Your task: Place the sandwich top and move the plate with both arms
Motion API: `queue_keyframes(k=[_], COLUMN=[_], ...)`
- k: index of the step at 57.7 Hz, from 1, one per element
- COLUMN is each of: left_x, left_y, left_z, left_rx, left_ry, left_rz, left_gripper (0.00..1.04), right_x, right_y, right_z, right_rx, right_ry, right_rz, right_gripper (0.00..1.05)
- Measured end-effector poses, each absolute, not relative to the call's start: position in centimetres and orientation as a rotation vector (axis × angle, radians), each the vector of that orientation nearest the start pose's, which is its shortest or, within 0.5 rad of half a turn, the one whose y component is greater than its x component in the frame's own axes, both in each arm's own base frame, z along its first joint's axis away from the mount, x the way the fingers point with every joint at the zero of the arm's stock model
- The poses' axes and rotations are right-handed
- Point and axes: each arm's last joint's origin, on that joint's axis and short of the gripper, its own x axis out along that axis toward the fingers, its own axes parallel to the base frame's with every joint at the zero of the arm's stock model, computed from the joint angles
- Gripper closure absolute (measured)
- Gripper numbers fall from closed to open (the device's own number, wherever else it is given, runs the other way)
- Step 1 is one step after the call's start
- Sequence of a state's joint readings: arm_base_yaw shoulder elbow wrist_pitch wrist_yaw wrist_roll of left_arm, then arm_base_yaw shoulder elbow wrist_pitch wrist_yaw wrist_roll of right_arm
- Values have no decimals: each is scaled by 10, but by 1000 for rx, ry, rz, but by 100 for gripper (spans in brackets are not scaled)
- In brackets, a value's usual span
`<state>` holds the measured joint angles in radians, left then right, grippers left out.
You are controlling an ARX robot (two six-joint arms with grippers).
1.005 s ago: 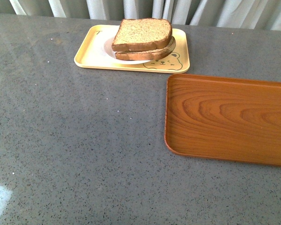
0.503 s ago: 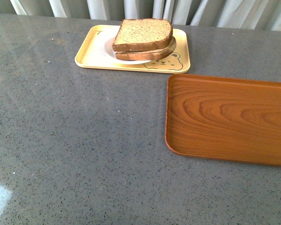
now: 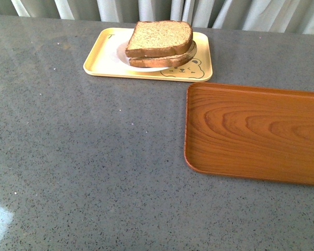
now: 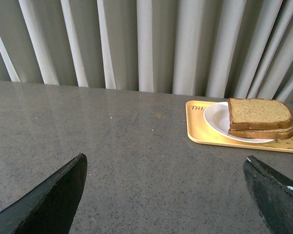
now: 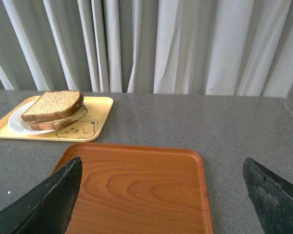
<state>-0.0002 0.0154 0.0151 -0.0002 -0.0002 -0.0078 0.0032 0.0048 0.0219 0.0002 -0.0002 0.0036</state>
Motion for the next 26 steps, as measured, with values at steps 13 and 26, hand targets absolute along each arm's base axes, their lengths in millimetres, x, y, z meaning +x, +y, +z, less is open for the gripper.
queue_keyframes(k=[13, 26], left_x=[98, 98], left_y=[0, 0], left_z=[168, 167], left_rx=[-8, -8], left_ry=[0, 1], left_rz=[0, 0], left_gripper=[9, 9], right_x=[97, 97], right_y=[0, 0], right_z=[171, 171], right_rx=[4, 4], right_ry=[-17, -17], right_rz=[3, 3], right_gripper=[9, 9])
